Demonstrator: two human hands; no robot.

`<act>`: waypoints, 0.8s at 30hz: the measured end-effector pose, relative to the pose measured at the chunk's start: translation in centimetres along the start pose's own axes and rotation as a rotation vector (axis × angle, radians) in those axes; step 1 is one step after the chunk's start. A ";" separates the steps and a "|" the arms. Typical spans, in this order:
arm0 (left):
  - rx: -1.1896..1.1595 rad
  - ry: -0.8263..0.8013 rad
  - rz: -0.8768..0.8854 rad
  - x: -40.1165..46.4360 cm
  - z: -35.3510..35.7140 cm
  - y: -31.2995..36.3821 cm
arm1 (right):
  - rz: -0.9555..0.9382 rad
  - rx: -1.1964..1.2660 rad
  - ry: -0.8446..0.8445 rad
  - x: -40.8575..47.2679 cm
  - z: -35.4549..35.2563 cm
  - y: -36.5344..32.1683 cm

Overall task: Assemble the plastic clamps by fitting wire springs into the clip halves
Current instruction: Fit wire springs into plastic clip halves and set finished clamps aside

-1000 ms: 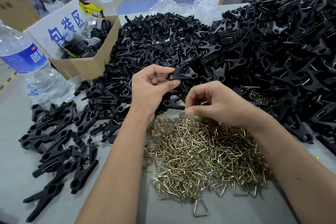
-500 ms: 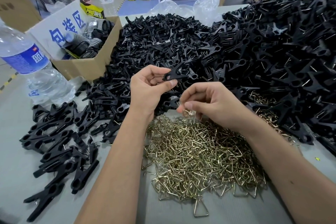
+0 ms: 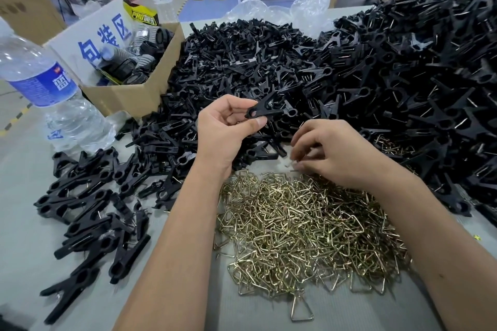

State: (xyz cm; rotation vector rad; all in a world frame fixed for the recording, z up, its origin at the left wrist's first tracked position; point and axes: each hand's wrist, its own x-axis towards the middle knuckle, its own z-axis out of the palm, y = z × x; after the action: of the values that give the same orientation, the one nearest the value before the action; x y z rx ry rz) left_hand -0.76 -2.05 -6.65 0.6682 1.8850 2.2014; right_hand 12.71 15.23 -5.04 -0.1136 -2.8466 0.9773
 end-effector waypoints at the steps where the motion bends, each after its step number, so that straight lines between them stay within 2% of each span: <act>1: -0.001 -0.001 0.001 0.0 0.0 0.0 | -0.007 -0.011 0.008 0.0 0.0 -0.1; 3: -0.002 -0.007 0.003 0.0 0.0 0.1 | -0.033 -0.012 0.029 0.0 0.0 -0.1; 7: -0.010 -0.027 0.002 -0.1 0.0 0.1 | 0.034 0.214 0.003 -0.1 -0.1 0.2; 13: -0.006 -0.039 -0.002 -0.1 0.1 0.2 | 0.006 0.112 0.122 0.0 0.0 0.6; 18: 0.001 -0.054 0.005 -0.2 0.1 0.2 | -0.039 -0.032 -0.016 -0.1 0.2 0.1; 24: -0.010 -0.060 0.002 -0.1 0.1 0.1 | -0.035 -0.108 0.063 -0.1 -0.2 0.4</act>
State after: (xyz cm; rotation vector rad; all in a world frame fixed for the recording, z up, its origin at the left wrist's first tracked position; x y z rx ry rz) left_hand -0.58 -1.99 -6.58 0.7254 1.8443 2.1655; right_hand 12.82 15.66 -5.18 -0.1025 -2.8331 0.7981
